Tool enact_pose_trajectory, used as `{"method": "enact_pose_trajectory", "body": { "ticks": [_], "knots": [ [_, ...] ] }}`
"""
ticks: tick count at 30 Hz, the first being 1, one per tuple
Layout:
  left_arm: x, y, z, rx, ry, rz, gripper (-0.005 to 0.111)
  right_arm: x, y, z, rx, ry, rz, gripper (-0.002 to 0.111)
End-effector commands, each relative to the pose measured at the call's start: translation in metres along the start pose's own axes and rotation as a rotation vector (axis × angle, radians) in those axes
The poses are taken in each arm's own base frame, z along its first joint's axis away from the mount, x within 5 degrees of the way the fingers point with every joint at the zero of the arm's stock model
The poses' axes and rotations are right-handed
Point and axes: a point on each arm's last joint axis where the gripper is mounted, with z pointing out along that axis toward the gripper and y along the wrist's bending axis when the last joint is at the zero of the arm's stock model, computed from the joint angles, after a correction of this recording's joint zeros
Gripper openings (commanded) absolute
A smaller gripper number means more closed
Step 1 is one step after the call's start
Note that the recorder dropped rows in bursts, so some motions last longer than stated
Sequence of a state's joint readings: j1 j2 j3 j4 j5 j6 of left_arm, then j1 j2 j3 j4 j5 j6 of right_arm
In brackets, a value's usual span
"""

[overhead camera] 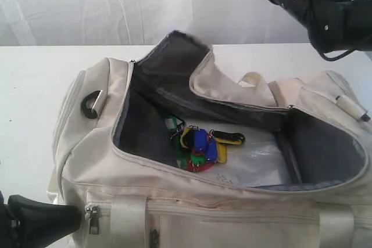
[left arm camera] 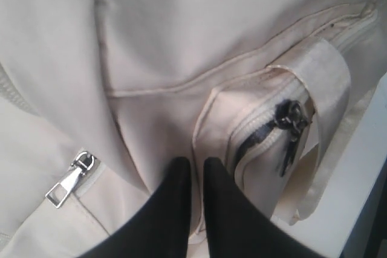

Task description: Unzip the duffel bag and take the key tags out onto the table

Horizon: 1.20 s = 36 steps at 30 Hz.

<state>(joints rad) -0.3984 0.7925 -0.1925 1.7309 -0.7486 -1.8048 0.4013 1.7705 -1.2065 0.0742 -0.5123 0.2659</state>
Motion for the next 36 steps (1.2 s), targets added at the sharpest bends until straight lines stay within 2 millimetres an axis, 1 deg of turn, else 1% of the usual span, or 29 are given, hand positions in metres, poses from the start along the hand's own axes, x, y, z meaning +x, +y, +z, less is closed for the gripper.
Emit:
{"method": "enact_pose_trajectory", "body": {
  "ticks": [1, 2, 3, 4, 5, 8, 10, 17, 20, 23, 26, 30, 33, 36],
  "knots": [
    [0.002, 0.0, 0.0, -0.006, 0.006, 0.008, 0.016, -0.017, 0.016, -0.022, -0.056, 0.197, -0.327, 0.081],
    [0.002, 0.0, 0.0, -0.006, 0.006, 0.008, 0.016, -0.016, 0.023, -0.03, -0.068, 0.286, -0.451, 0.073],
    [0.002, 0.0, 0.0, -0.006, 0.006, 0.008, 0.016, -0.013, 0.027, -0.037, -0.054, 0.367, -0.506, 0.063],
    [0.002, 0.0, 0.0, -0.006, 0.006, 0.008, 0.016, -0.01, 0.034, -0.044, -0.045, 0.435, -0.526, 0.051],
    [0.002, 0.0, 0.0, -0.006, 0.006, 0.008, 0.016, -0.008, 0.038, -0.047, -0.044, 0.464, -0.532, 0.044],
    [0.002, 0.0, 0.0, -0.006, 0.006, 0.008, 0.016, 0.005, 0.053, -0.055, -0.049, 0.576, -0.509, 0.016],
    [0.002, 0.0, 0.0, -0.006, 0.006, 0.008, 0.016, 0.015, 0.065, -0.061, -0.069, 0.638, -0.506, 0.001],
    [0.002, 0.0, 0.0, -0.006, 0.006, 0.008, 0.016, 0.042, 0.1, -0.079, -0.221, 0.757, -0.598, 0.0],
    [0.002, 0.0, 0.0, -0.006, 0.006, 0.008, 0.016, 0.055, 0.105, -0.083, -0.24, 0.843, -0.599, 0.0],
    [0.002, 0.0, 0.0, -0.006, 0.006, 0.008, 0.016, 0.068, 0.107, -0.09, -0.233, 0.96, -0.556, 0.0],
    [0.002, 0.0, 0.0, -0.006, 0.006, 0.008, 0.016, 0.079, 0.105, -0.093, -0.248, 1.048, -0.599, 0.0],
    [0.002, 0.0, 0.0, -0.006, 0.006, 0.008, 0.016, 0.096, 0.098, -0.095, -0.223, 1.169, -0.636, 0.0],
    [0.002, 0.0, 0.0, -0.006, 0.006, 0.008, 0.016, 0.103, 0.092, -0.093, -0.207, 1.2, -0.703, 0.0],
    [0.002, 0.0, 0.0, -0.006, 0.006, 0.008, 0.016, 0.107, 0.088, -0.086, -0.183, 1.162, -0.761, 0.0]
  ]
}}
